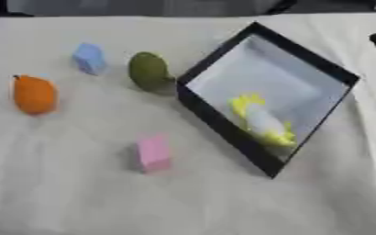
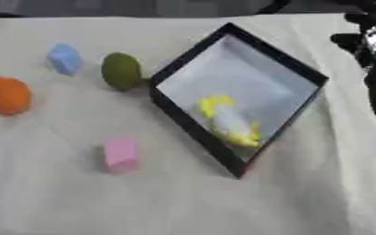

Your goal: Pick up objects on the table and place them in the box.

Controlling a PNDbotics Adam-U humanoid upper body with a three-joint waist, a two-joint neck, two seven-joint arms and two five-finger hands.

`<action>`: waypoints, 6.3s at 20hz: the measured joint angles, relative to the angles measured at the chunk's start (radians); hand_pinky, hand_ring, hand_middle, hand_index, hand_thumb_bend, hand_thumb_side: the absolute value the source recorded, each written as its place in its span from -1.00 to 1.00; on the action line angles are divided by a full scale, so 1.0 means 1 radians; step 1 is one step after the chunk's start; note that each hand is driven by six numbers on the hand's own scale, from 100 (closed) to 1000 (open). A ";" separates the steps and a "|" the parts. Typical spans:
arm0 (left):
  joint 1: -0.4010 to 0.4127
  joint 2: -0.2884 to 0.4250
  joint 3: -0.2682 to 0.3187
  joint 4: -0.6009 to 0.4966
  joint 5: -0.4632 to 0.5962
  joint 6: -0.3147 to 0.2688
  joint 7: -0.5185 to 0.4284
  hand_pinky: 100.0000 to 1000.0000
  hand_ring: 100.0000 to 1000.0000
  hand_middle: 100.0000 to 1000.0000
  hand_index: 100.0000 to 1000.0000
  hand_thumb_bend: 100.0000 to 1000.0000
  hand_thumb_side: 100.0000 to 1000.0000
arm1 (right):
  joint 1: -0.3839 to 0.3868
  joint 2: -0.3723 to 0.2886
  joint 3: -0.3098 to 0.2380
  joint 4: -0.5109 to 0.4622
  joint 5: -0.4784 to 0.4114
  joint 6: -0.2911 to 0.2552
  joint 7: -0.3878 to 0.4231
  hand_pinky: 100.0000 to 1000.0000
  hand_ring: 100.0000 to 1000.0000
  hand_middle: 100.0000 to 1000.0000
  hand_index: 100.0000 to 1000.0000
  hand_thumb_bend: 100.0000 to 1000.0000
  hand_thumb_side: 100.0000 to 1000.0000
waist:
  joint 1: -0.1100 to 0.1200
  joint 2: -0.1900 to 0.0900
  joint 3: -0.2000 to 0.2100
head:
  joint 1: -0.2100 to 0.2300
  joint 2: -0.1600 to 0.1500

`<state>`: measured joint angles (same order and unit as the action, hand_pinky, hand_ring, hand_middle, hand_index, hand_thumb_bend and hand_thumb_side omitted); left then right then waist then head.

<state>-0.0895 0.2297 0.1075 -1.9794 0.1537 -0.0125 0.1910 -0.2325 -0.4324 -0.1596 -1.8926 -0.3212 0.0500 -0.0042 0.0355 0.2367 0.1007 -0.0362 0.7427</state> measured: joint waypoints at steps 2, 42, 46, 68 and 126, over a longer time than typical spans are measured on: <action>0.001 0.000 0.000 0.000 0.000 0.000 0.000 0.56 0.57 0.57 0.71 -0.83 0.83 | 0.000 0.000 0.000 0.000 0.000 0.000 0.000 0.75 0.38 0.61 0.81 -1.00 0.05 | 0.000 0.000 0.000 | -0.002 0.000; -0.244 0.785 -0.130 0.408 -0.363 0.164 -0.624 0.72 0.72 0.67 0.77 0.12 -0.40 | 0.013 -0.018 0.019 0.016 0.000 0.009 0.024 0.76 0.38 0.61 0.80 -1.00 0.04 | 0.011 -0.013 -0.006 | 0.036 0.002; -0.299 0.791 -0.173 0.465 -0.424 0.156 -0.689 0.71 0.71 0.66 0.77 0.26 -0.43 | 0.012 -0.018 0.020 0.016 0.000 0.009 0.027 0.76 0.38 0.61 0.81 -1.00 0.03 | 0.011 -0.013 -0.007 | 0.052 -0.001; -0.522 0.614 -0.315 0.875 -0.707 0.108 -0.717 0.60 0.62 0.55 0.75 0.20 -0.45 | 0.002 -0.018 0.034 0.021 0.000 0.017 0.045 0.76 0.38 0.60 0.80 -1.00 0.05 | 0.011 -0.013 -0.039 | 0.087 -0.008; -0.877 0.238 -0.461 0.270 -0.737 0.030 -0.784 0.32 0.24 0.04 0.04 -1.00 -1.00 | -0.066 -0.073 0.024 0.009 -0.018 -0.012 0.005 0.77 0.44 0.63 0.81 -1.00 -0.05 | 0.011 -0.016 -0.099 | 0.000 -0.010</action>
<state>-0.9663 0.4674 -0.3534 -1.7092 -0.5831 0.0178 -0.5932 -0.2988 -0.5057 -0.1359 -1.8838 -0.3388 0.0377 0.0012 0.0465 0.2211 0.0014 -0.0360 0.7329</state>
